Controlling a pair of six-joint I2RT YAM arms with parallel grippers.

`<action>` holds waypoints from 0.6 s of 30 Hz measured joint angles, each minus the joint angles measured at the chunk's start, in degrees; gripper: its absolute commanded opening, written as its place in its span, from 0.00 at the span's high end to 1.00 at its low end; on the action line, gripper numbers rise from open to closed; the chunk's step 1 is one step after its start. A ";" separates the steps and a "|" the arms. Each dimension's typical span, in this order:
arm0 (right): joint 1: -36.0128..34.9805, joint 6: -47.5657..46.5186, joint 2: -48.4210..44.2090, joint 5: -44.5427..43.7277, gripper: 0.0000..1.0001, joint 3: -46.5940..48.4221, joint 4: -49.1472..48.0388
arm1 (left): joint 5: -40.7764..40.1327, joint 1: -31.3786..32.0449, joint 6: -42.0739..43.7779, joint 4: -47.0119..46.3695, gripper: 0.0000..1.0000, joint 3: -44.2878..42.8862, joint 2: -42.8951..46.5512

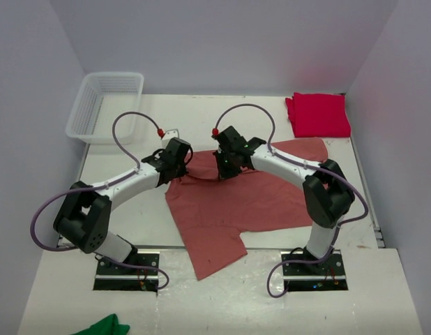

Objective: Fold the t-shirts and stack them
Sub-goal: Fold the flattened tshirt in 1/3 of the way

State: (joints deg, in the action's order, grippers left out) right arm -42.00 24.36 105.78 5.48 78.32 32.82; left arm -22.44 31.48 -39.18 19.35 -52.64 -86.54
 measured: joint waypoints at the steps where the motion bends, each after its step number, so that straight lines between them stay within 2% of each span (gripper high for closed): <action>1: 0.00 -0.09 -1.51 -0.02 1.00 -0.61 0.15 | 0.31 0.35 -0.02 -0.02 1.00 0.48 0.48; 4: 0.00 -0.42 -5.03 0.09 1.00 -3.26 0.07 | 0.33 2.34 -0.26 0.24 1.00 1.81 2.01; 11: 0.00 -0.50 -6.60 0.50 1.00 -10.38 0.00 | 1.57 12.46 -2.75 1.73 1.00 3.17 3.48; 18: 0.00 -0.57 -8.22 1.73 1.00 -15.04 -0.74 | 2.27 16.02 -6.32 3.93 1.00 5.70 6.80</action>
State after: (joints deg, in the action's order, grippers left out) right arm -42.00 23.79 97.56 7.20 63.29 32.08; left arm -20.16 47.51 -45.50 23.29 -46.94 -79.75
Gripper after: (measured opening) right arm 0.010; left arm 0.005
